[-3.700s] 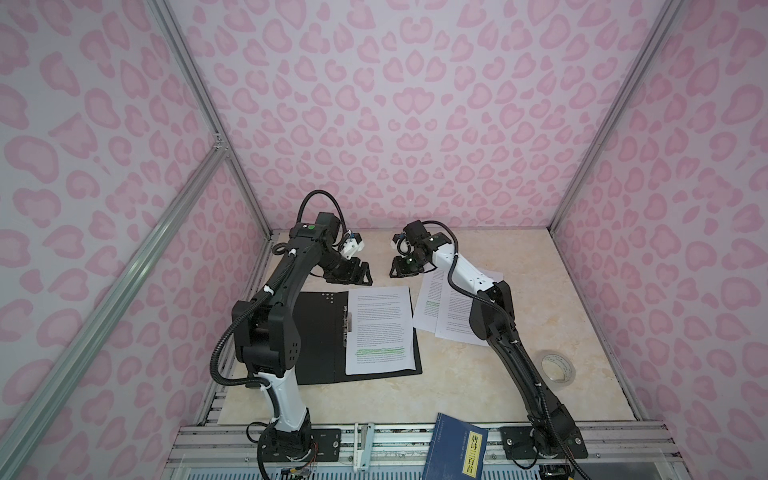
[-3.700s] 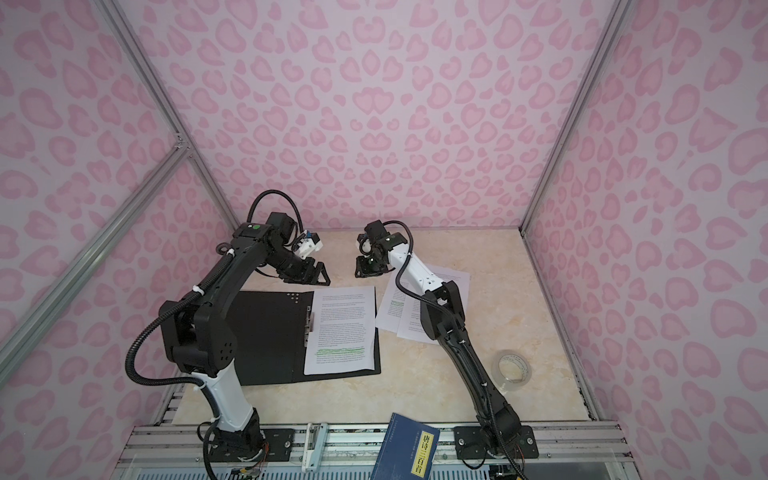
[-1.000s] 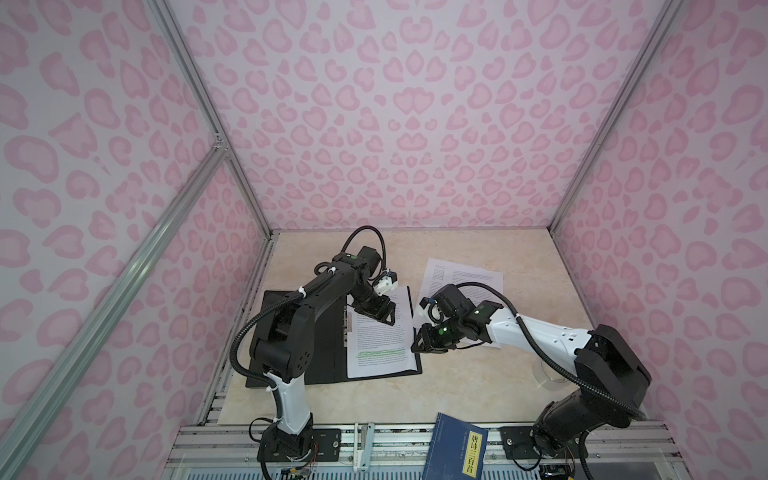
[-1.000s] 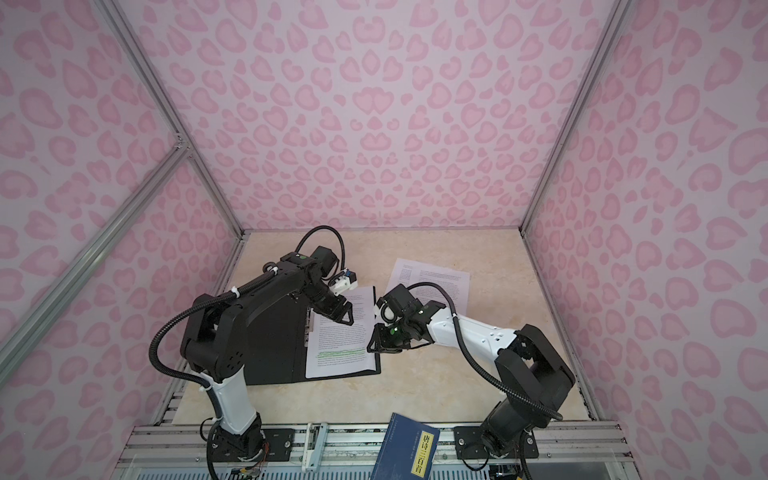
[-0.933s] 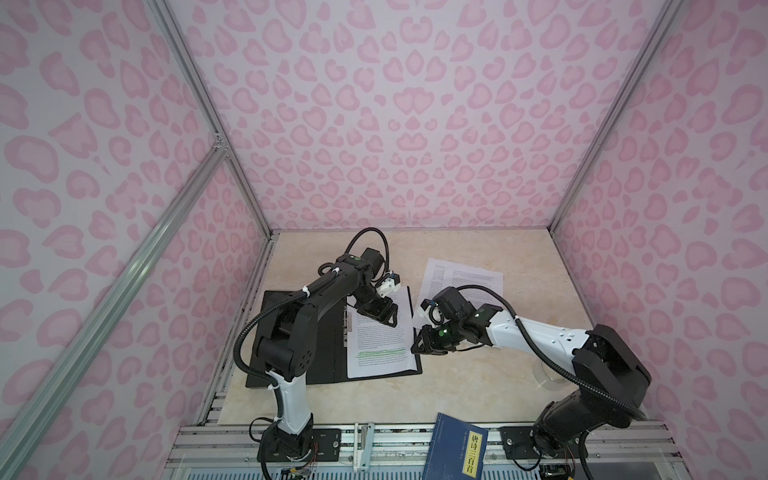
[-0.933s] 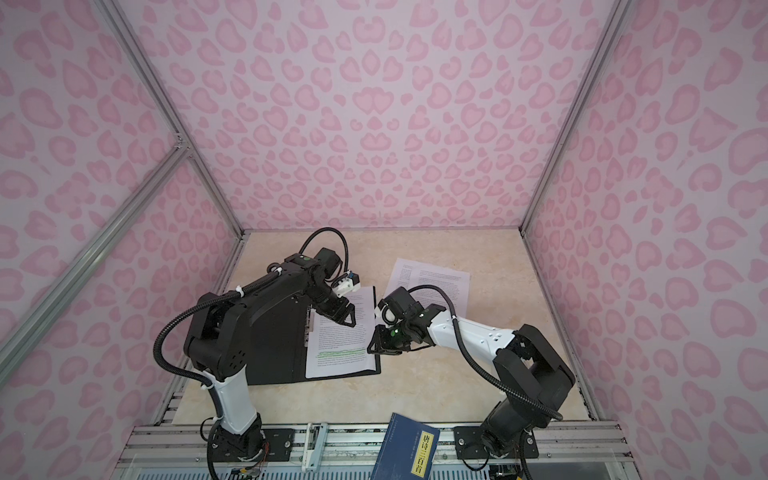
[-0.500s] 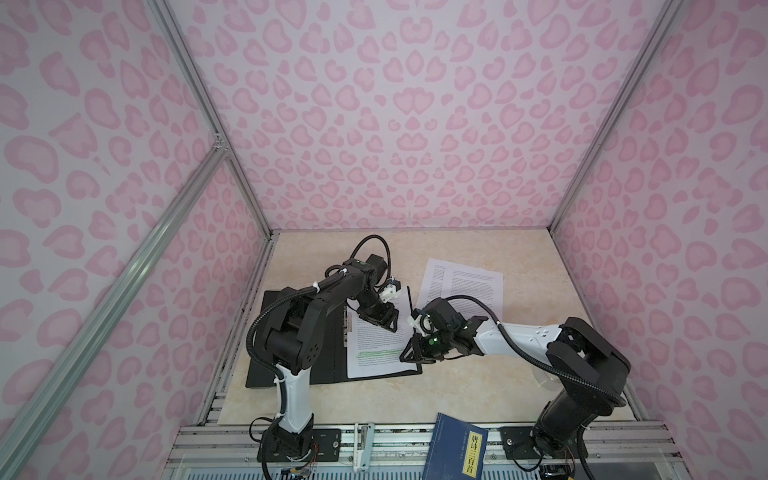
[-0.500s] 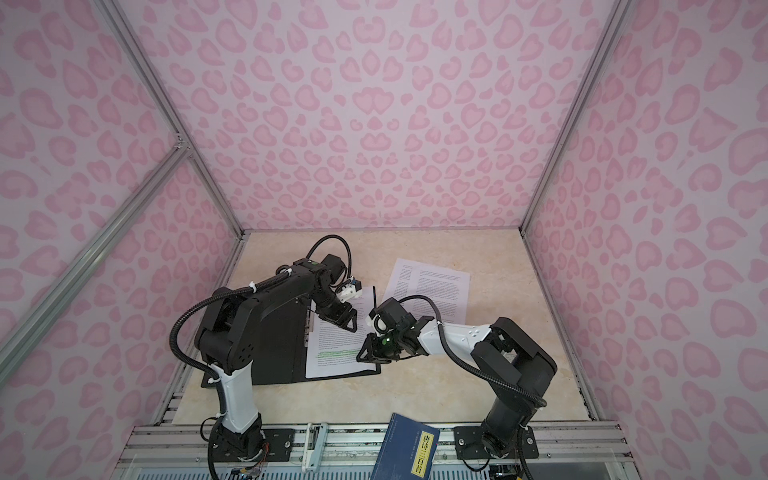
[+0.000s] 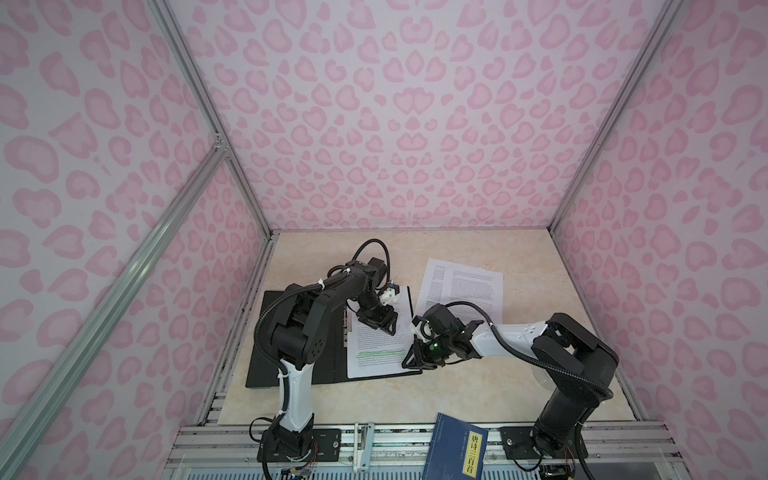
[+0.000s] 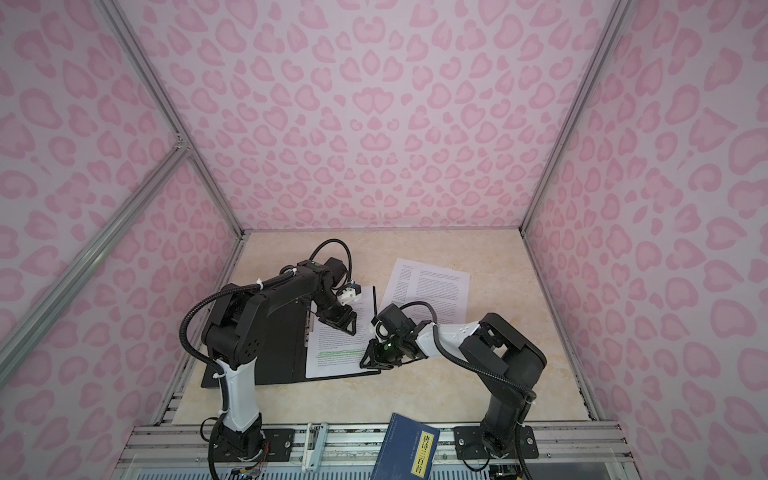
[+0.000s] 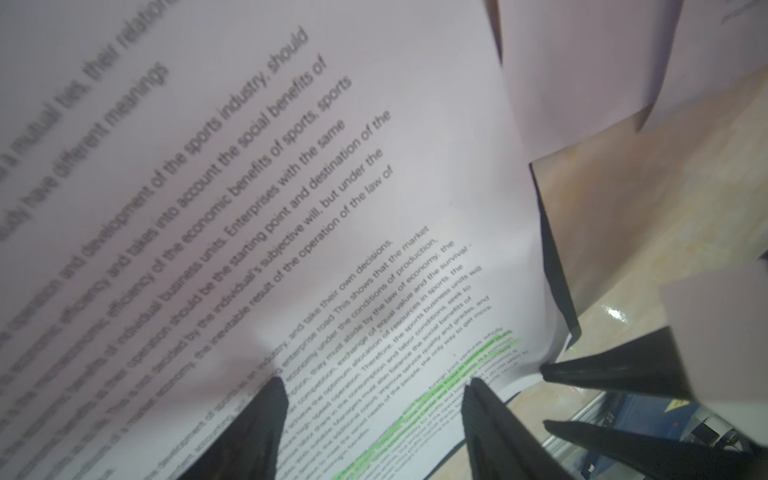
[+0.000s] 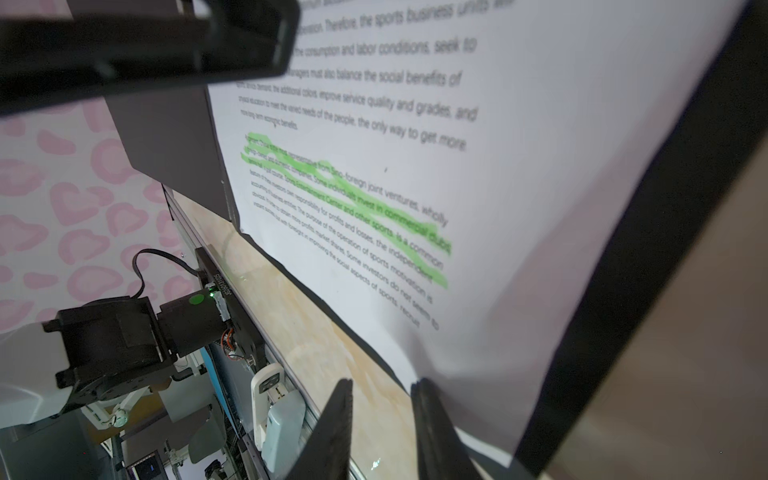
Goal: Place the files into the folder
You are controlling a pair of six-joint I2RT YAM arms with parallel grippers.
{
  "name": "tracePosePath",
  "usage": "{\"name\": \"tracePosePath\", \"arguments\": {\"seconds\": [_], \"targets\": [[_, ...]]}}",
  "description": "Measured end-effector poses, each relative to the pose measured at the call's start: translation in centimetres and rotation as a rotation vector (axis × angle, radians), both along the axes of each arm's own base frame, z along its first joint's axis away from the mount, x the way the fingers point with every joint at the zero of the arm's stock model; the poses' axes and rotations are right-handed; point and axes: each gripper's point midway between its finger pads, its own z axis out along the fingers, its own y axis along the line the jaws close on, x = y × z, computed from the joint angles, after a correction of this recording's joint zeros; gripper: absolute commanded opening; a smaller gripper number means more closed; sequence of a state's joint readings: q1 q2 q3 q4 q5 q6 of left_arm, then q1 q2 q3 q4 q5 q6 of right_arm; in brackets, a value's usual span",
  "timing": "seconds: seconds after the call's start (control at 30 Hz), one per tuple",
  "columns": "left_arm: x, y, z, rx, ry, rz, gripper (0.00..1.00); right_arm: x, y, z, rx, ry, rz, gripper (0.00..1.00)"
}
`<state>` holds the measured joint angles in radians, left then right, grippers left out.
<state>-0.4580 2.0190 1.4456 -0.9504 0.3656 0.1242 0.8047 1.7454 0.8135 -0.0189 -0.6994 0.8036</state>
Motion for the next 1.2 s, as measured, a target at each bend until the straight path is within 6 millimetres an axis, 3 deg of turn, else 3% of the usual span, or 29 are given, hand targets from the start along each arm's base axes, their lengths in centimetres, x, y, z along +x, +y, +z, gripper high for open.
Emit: {"name": "tracePosePath", "arguments": {"seconds": [0.77, 0.9, 1.2], "targets": [[-0.3, 0.4, -0.2, 0.026, 0.020, -0.004, 0.71, -0.2, -0.1, -0.2, -0.001, -0.003, 0.018, 0.30], [0.0, 0.3, 0.9, 0.022, 0.005, -0.008, 0.73, 0.4, 0.2, 1.3, 0.002, -0.035, 0.029, 0.31], [1.6, -0.4, 5.7, -0.018, -0.083, -0.021, 0.77, 3.6, 0.5, 7.2, 0.026, -0.170, 0.026, 0.34]]}}
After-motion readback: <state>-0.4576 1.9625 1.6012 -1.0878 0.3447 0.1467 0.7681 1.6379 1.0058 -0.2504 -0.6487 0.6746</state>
